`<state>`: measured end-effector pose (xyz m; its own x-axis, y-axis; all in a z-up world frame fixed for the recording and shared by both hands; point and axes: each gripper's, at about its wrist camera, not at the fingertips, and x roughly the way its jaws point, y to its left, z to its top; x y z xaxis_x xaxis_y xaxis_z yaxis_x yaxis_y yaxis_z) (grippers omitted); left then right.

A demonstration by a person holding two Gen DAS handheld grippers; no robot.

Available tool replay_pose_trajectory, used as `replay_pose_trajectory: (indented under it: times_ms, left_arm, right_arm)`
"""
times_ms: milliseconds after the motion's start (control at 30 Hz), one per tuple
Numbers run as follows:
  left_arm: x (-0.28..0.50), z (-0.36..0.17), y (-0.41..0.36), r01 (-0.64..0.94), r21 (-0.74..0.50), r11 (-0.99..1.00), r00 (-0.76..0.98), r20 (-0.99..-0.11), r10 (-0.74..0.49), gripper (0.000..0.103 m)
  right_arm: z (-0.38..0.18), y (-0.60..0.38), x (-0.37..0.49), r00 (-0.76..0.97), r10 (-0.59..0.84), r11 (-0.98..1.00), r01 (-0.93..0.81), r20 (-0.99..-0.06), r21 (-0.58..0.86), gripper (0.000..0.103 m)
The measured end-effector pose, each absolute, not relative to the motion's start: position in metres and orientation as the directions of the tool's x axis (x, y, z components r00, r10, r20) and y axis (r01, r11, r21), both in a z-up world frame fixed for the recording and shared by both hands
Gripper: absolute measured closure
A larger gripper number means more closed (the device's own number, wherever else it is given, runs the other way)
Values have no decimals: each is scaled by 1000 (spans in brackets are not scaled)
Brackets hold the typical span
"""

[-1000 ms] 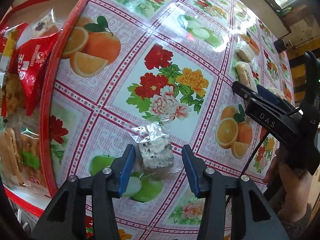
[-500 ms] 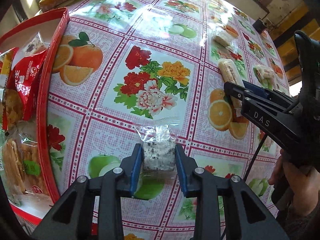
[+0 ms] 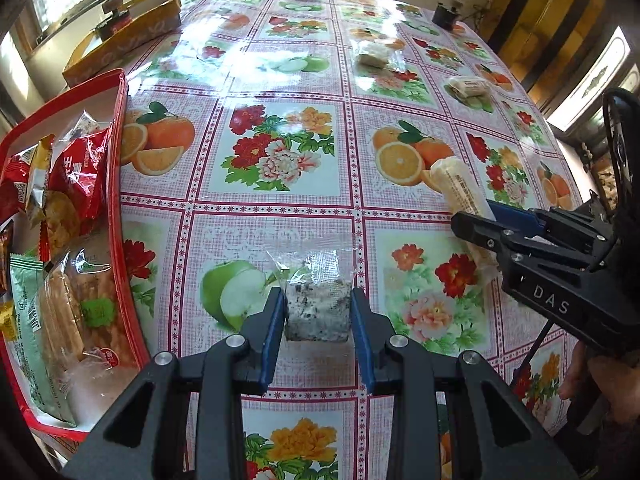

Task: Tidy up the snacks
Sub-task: 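Carry cake packet with left gripper while right gripper carries bread bar to tray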

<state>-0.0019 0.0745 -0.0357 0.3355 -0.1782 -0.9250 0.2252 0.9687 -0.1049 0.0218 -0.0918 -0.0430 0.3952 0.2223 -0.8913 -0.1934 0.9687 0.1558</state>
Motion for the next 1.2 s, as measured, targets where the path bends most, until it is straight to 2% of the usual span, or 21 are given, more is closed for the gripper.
replay_pose_trajectory:
  times_ms: [267,567,867,1200]
  left_arm:
    - [-14,-14,90,257,-126,958,367,-904,-218,71]
    - [-18,12,147,167,-149,975,430,-878,-208,71]
    - [-12,23,224,1,-129,992,481,-869,-114,71]
    - [7,15,276,-116,-50,992,492,-871,13,71]
  right_arm:
    - [-27,-70,5,407,262,961,-187,-875,201,68]
    - [5,2,14,408,382,910,-321,-829,261,68]
    - [14,85,33,359,485,837,-454,-797,305,68]
    - [7,141,52,313,517,800,-508,-797,319,68]
